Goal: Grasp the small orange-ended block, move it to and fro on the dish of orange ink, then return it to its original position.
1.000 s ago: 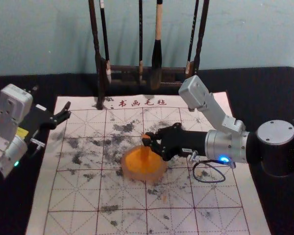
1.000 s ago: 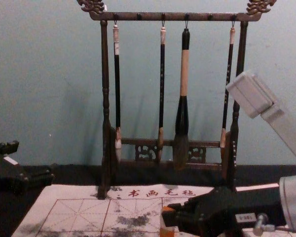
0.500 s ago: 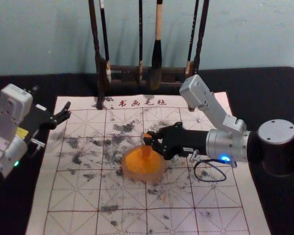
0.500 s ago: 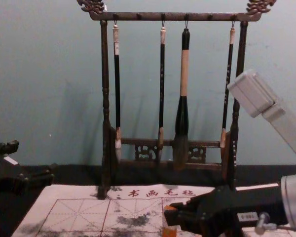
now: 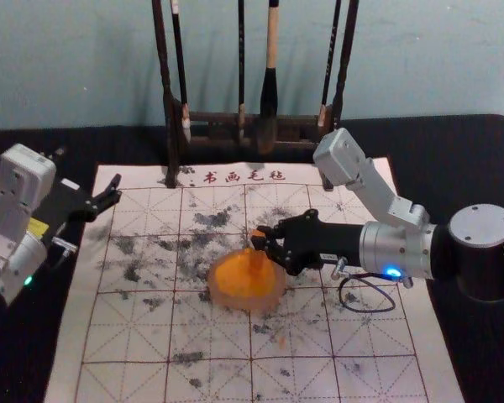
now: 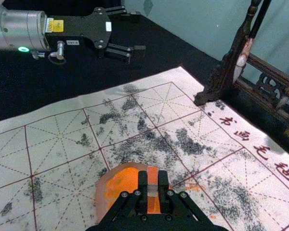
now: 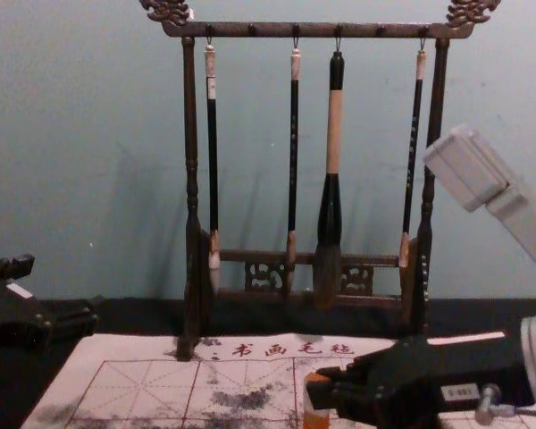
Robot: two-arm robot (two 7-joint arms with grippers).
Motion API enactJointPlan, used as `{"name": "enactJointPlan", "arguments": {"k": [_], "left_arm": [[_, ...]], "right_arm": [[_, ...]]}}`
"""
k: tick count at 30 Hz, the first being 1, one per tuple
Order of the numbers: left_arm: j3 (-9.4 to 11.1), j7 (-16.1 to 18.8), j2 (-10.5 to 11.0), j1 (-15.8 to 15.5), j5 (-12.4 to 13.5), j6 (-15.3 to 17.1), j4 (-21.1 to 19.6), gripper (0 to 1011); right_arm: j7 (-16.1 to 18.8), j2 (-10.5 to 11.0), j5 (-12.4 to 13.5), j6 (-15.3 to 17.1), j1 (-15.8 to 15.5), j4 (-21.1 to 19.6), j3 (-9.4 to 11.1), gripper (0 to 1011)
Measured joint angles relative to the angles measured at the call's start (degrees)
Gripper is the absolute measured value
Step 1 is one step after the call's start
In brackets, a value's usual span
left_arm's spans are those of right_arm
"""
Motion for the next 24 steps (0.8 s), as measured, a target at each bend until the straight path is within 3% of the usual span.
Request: {"name": "enactJointPlan", "arguments": {"k": [24], "left_arm": [[0.00,0.00,0.00,0.00,0.00,0.00,0.00,1001]], "right_arm": [[1.54,2.18,1.00,-0.72,-1.53,-2.94,-0.51,125]]}}
